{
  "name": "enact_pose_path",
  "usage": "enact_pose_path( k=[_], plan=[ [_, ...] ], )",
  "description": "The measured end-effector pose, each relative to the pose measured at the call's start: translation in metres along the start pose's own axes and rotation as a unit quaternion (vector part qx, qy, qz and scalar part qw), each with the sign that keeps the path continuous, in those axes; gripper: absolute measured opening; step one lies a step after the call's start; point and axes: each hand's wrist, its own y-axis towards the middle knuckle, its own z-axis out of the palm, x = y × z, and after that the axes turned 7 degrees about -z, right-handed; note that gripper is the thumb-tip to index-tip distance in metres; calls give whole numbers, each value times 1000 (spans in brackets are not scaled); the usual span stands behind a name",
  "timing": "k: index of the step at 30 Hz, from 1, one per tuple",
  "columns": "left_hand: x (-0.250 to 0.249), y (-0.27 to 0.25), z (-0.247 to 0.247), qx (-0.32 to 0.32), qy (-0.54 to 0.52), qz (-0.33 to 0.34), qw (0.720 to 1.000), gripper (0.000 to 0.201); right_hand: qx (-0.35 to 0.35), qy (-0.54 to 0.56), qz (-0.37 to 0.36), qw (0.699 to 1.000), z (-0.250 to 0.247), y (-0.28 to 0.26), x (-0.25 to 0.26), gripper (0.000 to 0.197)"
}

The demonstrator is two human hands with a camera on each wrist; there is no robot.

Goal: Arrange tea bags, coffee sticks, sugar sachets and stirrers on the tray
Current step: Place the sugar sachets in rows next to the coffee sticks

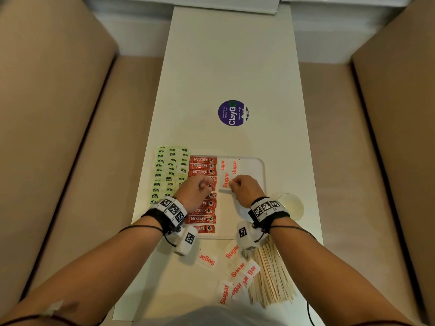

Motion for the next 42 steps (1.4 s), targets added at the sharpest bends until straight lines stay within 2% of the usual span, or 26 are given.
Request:
enact_pose_path(
  k=[5,13,24,28,33,42],
  plan=[
    [6,-9,1,16,31,8,999,4,11,-27,39,999,6,21,1,35],
    [25,-31,4,34,40,16,999,7,10,-71,81,994,11,36,4,29],
    [45,-48,6,34,51,36,997,6,11,-156,51,986,4,33,12,26],
    [52,-54,7,46,59,37,996,5,16,-189,29,981,-6,15,14,26],
    [57,-67,14,83,106,55,989,3,77,-174,-39,981,-12,-29,16,24],
    [60,-94,34,151,242,91,954,23,176,-226,-90,954,6,-102,-7,24]
  ],
)
